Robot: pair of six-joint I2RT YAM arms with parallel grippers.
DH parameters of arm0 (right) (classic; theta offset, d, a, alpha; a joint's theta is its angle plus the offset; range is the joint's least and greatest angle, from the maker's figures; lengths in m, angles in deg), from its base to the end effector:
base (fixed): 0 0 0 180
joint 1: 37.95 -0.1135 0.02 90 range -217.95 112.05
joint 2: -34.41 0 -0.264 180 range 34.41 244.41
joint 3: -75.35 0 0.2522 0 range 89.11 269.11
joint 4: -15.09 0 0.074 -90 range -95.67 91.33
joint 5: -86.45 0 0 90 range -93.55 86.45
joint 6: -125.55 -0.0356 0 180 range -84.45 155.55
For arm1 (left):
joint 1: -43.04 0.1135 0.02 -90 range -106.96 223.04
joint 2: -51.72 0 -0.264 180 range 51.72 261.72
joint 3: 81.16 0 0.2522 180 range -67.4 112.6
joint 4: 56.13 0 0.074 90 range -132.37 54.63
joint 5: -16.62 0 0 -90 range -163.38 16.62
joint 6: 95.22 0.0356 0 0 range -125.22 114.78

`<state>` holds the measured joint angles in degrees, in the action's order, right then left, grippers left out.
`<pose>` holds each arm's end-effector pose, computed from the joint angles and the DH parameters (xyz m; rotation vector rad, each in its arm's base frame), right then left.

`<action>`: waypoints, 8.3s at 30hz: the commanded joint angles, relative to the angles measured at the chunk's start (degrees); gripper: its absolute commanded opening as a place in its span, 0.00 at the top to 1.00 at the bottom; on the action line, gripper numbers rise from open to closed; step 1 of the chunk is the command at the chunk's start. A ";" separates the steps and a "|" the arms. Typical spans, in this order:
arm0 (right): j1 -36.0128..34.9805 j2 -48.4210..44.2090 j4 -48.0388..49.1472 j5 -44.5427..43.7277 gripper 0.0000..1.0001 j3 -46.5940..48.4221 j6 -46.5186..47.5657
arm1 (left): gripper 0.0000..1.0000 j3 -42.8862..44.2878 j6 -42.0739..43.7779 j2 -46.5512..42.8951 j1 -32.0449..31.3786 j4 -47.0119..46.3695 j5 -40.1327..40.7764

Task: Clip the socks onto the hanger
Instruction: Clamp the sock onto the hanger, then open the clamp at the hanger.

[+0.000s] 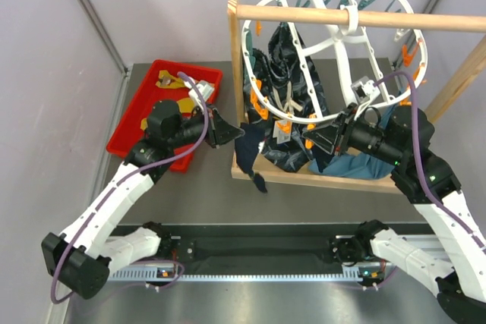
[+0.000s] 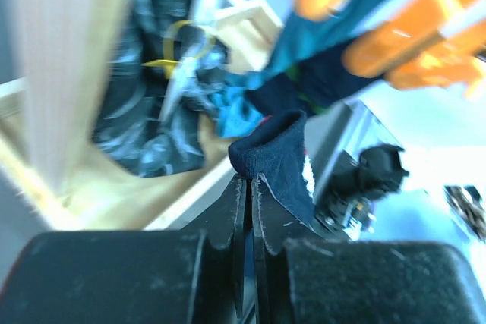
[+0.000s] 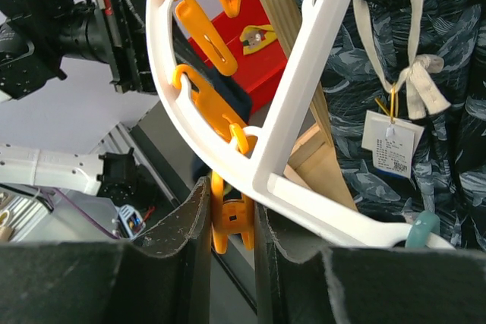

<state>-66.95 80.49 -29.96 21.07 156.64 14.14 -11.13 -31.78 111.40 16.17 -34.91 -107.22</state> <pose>0.1220 0.0846 0.4309 -0.4510 1.7822 1.0049 0.2020 -0.1246 0.3672 0.4647 1.8277 -1.1763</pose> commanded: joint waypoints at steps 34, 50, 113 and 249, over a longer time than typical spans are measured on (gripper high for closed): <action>-0.27 -2.32 1.67 5.08 1.00 -1.87 -4.17 | 1.00 11.84 0.20 12.30 -22.17 -14.76 -5.44; -0.19 -2.67 1.49 5.17 1.00 -2.40 -4.17 | 1.00 14.30 -0.06 14.41 -23.58 -16.43 -5.09; -0.27 -4.60 -1.66 3.77 0.37 -0.65 -3.56 | 0.67 7.36 -8.51 12.48 -24.19 -30.76 -0.08; -0.71 -10.14 1.05 -11.35 0.69 -5.21 -3.64 | 0.37 5.52 15.32 8.61 -31.75 -26.45 21.80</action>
<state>-67.08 70.09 -31.25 10.04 150.23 9.99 -7.92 -15.89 119.79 -15.39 -58.21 -84.08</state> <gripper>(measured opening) 0.307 0.633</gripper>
